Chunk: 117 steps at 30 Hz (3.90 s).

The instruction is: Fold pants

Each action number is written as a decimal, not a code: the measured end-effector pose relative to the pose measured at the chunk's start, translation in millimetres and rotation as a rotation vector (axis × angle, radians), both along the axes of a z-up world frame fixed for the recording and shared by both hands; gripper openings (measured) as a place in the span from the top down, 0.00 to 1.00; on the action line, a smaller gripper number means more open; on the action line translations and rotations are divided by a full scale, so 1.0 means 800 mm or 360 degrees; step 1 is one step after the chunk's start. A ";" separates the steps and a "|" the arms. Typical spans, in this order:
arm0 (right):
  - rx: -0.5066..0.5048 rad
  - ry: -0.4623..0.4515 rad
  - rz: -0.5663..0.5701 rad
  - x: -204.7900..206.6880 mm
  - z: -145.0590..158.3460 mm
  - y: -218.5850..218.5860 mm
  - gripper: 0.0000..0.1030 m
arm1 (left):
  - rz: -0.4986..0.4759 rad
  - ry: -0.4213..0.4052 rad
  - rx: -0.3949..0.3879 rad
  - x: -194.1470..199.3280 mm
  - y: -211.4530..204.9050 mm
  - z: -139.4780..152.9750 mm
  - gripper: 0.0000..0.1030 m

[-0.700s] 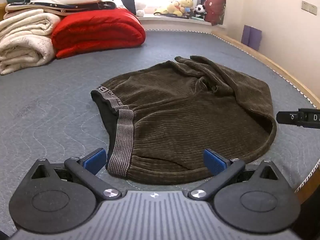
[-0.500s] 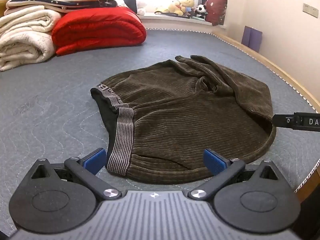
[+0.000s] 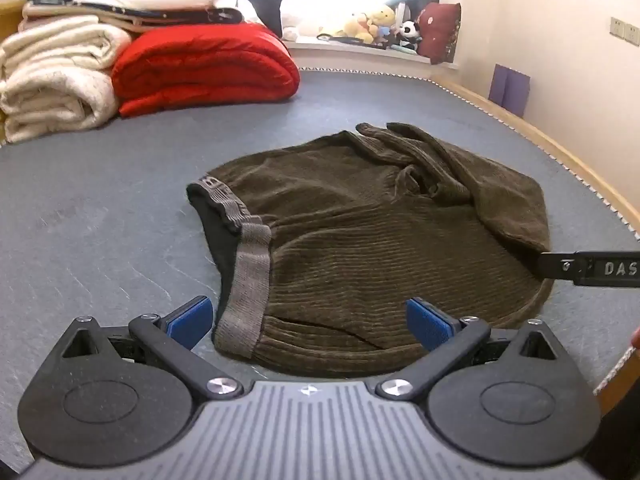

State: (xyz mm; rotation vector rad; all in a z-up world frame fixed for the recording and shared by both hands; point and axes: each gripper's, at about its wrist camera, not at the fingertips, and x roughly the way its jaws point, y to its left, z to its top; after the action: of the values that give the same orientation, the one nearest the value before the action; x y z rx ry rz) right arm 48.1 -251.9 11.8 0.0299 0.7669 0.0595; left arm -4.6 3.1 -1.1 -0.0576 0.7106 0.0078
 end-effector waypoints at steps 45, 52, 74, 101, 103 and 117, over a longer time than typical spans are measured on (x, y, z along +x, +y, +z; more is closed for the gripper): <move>-0.0009 0.0006 0.0010 -0.002 0.001 0.003 0.08 | -0.0088 0.0064 -0.0118 0.002 -0.003 -0.001 0.00; 0.0005 -0.0006 0.0019 -0.003 0.003 0.003 0.08 | -0.0104 0.0064 -0.0102 -0.002 -0.009 -0.003 0.00; 0.0026 -0.0088 -0.0053 -0.007 0.012 -0.006 0.19 | -0.0111 0.0063 -0.0144 0.000 0.004 0.007 0.00; 0.0047 -0.0184 0.0039 -0.012 0.019 0.011 0.48 | -0.0343 -0.0026 -0.0094 -0.016 -0.009 0.015 0.68; 0.0018 -0.0222 0.0016 -0.010 0.021 0.019 0.48 | -0.0402 -0.0025 -0.0090 -0.019 -0.001 0.023 0.86; -0.0051 -0.0196 0.0379 -0.009 0.013 0.094 0.59 | -0.0168 0.0352 -0.0562 0.099 0.203 -0.014 0.90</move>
State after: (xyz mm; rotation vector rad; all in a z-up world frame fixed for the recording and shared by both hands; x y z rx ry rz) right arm 41.1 -176.4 22.1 -0.0951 0.6450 0.2729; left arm 74.4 165.6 -12.6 -0.3615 0.9292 -0.2154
